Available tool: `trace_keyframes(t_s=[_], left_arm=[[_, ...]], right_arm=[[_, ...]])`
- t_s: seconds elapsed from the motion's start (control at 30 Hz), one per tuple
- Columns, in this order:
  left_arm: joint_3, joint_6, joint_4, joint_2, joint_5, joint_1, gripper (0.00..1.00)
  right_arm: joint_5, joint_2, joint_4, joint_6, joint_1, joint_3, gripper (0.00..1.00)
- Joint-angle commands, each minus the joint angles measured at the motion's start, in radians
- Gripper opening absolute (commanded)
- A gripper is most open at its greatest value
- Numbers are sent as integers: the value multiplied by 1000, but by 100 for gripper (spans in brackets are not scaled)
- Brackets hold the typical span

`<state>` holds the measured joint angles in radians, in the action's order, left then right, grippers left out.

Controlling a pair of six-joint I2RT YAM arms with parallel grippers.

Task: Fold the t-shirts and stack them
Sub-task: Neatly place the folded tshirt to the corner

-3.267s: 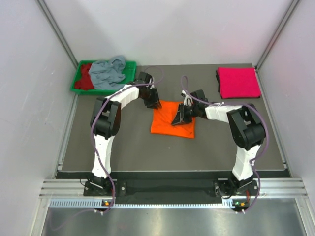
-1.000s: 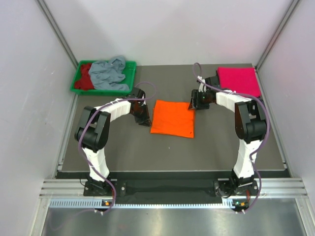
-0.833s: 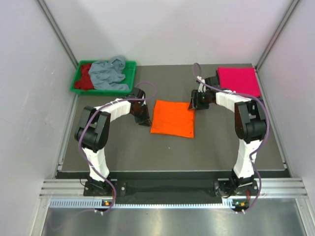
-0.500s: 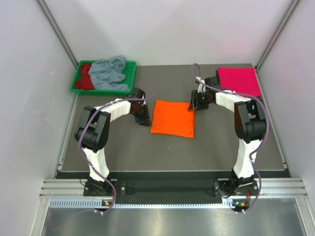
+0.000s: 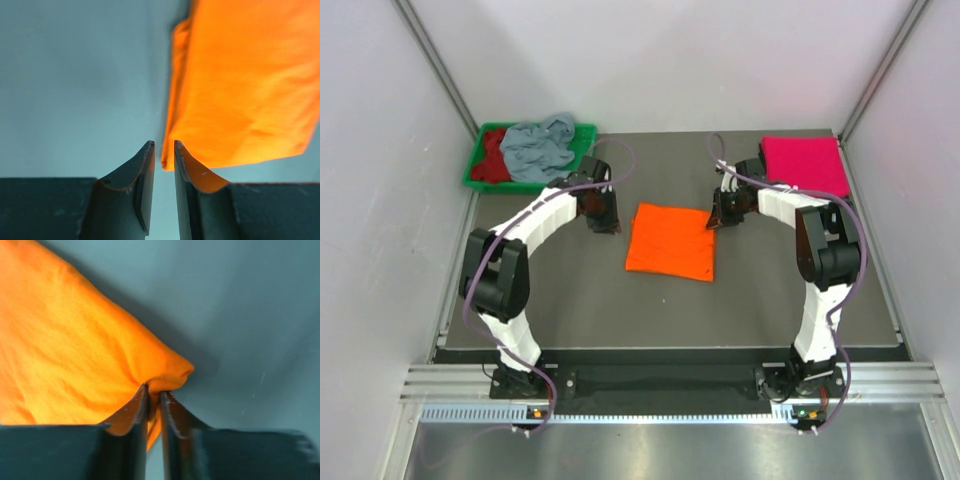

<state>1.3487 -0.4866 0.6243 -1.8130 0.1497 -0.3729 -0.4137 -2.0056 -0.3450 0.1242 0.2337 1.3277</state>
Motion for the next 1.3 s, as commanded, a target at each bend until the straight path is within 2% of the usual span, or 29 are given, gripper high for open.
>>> trace_keyframes(t_s=[0.0, 0.03, 0.23, 0.43, 0.83, 1.1, 1.27], left_arm=[[79, 63, 57, 98, -53, 2, 28], [93, 69, 60, 107, -64, 2, 28], [110, 129, 95, 136, -116, 3, 28], [-6, 121, -4, 159, -41, 3, 28], [-20, 129, -6, 152, 31, 2, 27], [-25, 132, -3, 167, 34, 3, 27], [-23, 128, -6, 150, 86, 2, 27]], right_arm=[[-4, -13, -68, -21, 15, -22, 5], [3, -1, -68, -18, 13, -19, 0], [162, 115, -81, -9, 15, -4, 0], [358, 174, -131, -26, 13, 62, 0], [653, 202, -173, -116, 10, 197, 0], [734, 140, -173, -178, -39, 336, 0], [762, 131, -161, -224, -77, 376, 0]])
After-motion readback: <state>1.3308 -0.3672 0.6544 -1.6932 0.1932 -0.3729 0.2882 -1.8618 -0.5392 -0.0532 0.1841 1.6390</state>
